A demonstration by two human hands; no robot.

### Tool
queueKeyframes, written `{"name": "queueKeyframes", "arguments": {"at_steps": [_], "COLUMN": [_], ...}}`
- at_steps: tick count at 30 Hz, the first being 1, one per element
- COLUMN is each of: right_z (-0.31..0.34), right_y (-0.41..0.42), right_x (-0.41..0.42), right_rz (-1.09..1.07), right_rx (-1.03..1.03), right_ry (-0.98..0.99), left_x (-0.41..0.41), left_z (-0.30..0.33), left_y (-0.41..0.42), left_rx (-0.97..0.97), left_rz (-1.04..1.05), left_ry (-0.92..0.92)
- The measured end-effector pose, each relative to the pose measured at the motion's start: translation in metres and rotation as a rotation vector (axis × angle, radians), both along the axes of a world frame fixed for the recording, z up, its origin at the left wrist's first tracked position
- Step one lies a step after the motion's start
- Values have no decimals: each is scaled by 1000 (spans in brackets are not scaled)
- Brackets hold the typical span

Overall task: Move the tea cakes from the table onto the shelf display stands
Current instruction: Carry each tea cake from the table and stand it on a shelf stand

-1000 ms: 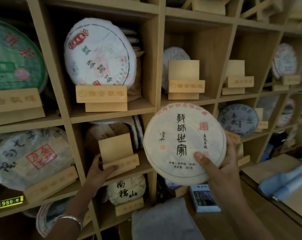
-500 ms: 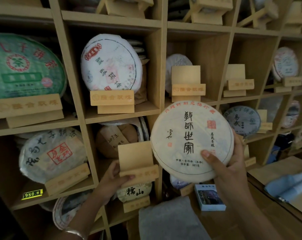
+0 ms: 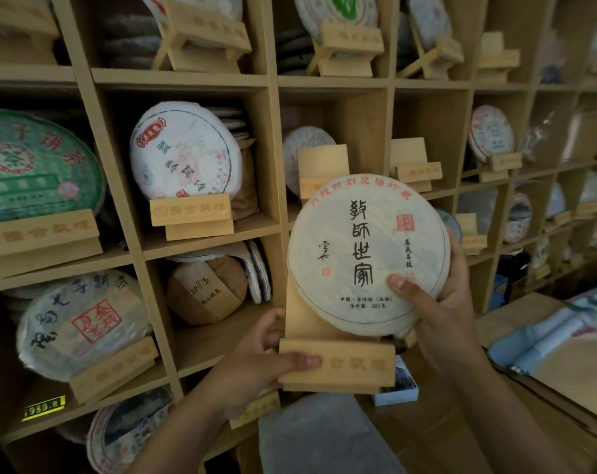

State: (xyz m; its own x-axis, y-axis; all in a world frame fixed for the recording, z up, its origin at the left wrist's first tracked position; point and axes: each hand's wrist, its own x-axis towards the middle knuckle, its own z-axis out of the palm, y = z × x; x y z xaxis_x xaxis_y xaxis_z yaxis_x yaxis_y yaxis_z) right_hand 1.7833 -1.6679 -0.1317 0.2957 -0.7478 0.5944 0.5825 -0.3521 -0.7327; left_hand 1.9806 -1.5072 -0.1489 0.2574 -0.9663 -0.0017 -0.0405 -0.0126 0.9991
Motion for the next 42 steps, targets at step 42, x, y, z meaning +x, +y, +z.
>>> {"name": "queueKeyframes", "arguments": {"at_steps": [42], "right_z": [21], "right_y": [22], "right_x": [-15], "right_rz": [-69], "right_rx": [-126], "right_ry": [328], "left_x": [-32], "left_z": [10], "left_y": [7], "left_rx": [-4], "left_rz": [82], "left_ry": [140]}}
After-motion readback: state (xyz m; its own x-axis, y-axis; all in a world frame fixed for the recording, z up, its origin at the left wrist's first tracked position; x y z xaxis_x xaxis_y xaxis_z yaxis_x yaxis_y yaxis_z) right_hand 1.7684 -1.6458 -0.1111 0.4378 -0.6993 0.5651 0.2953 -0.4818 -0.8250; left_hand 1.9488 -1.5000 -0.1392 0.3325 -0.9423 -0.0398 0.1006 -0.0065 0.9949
